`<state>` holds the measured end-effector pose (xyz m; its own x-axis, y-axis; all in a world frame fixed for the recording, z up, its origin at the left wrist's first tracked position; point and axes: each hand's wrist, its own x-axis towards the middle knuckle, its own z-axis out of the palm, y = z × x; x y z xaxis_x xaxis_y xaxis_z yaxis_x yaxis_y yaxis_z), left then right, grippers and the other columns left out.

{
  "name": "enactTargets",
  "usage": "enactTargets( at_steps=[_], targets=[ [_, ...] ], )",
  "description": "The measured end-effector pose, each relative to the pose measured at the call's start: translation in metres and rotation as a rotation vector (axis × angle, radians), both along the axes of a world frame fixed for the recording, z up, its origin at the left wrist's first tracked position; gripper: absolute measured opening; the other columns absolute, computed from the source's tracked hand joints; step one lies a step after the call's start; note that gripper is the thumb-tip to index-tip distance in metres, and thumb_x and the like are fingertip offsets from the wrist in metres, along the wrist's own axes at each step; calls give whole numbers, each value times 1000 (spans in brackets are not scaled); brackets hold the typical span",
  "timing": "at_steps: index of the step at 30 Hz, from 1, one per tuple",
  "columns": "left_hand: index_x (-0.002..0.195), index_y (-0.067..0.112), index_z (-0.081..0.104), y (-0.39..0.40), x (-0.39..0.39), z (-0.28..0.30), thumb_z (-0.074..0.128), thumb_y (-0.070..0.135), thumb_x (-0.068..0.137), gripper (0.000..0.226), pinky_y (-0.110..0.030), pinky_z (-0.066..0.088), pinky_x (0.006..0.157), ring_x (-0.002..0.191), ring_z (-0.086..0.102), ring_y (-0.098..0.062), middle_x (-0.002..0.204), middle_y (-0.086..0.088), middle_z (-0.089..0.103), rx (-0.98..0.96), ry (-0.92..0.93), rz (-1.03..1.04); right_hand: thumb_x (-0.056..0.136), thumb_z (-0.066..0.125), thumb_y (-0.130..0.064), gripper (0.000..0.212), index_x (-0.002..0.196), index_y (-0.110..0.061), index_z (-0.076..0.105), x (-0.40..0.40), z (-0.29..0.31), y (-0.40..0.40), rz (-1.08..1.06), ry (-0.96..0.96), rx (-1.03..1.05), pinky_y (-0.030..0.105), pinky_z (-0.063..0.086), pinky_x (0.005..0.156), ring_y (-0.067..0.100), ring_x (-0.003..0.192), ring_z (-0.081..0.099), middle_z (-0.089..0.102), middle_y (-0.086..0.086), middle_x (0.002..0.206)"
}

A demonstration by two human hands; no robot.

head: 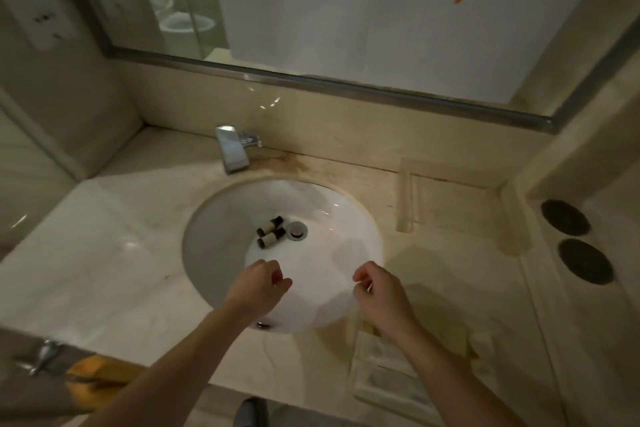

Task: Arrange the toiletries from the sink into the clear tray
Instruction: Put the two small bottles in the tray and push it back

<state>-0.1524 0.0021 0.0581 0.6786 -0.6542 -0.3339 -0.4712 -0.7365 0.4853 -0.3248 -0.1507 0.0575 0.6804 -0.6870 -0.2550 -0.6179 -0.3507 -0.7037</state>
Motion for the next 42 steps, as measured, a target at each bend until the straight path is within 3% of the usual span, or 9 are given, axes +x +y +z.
enactTargets(
  at_steps=[4, 11, 18, 23, 26, 30, 34, 38, 42],
  targets=[
    [76, 17, 53, 16, 50, -20, 57, 25, 86, 14, -28, 38, 65, 75, 53, -20, 82, -3, 58, 12, 98, 206, 82, 54, -15, 12, 83, -26, 56, 67, -20, 18, -89, 47, 319, 24, 44, 56, 16, 63, 57, 66, 2, 81],
    [86, 12, 52, -25, 144, -85, 43, 14, 90, 11, -29, 39, 67, 79, 53, -25, 94, -13, 63, -18, 176, 401, 89, 55, -15, 28, 116, -16, 48, 178, -89, 22, -271, 48, 625, 23, 46, 47, 20, 57, 59, 68, 13, 87],
    [116, 9, 55, -70, 195, -152, 51, 24, 91, 29, -35, 44, 84, 107, 55, -32, 118, -13, 60, 20, 82, 233, 92, 54, -25, 48, 138, -26, 38, 266, -165, 1, -436, 8, 581, 34, 60, 58, 23, 70, 65, 62, 12, 107],
    [79, 14, 50, -85, 204, -184, 51, 44, 87, 32, -36, 42, 72, 93, 59, -37, 99, -16, 62, 52, 133, 144, 94, 51, -29, 26, 117, -18, 54, 293, -195, -6, -380, 77, 369, 37, 59, 60, 23, 70, 64, 65, 9, 96],
    [90, 9, 58, -91, 207, -186, 50, 39, 89, 31, -38, 50, 79, 94, 60, -37, 104, -17, 61, 63, 144, 121, 93, 52, -31, 17, 107, -23, 56, 297, -205, -7, -307, 82, 241, 44, 57, 75, 28, 84, 65, 68, 8, 100],
    [102, 2, 57, -88, 209, -175, 55, 30, 88, 31, -39, 48, 87, 101, 57, -38, 110, -20, 55, 63, 197, 111, 92, 52, -24, 7, 89, -19, 48, 292, -199, -4, -406, 10, 439, 36, 56, 56, 24, 61, 59, 61, 8, 84],
    [73, 8, 60, -70, 212, -145, 58, 28, 88, 25, -37, 51, 73, 83, 65, -32, 86, -15, 68, -44, 355, 193, 91, 50, -13, 7, 84, -11, 50, 274, -167, -5, -441, -135, 531, 24, 35, 39, 18, 45, 44, 49, 9, 62],
    [93, 0, 59, -43, 197, -84, 57, 11, 91, 11, -45, 54, 90, 83, 67, -27, 87, -14, 64, -382, 814, 324, 90, 48, -10, 19, 74, -11, 58, 242, -109, -5, -450, -289, 587, 22, 23, 38, 14, 35, 33, 40, 3, 44],
    [105, -9, 59, -21, 159, -16, 55, 2, 91, 18, -32, 57, 84, 86, 66, -28, 94, -18, 62, -555, 953, 259, 92, 49, -13, 24, 69, -9, 57, 192, -34, 0, -381, -394, 522, 25, 24, 40, 16, 38, 32, 39, 4, 44]
  ],
)
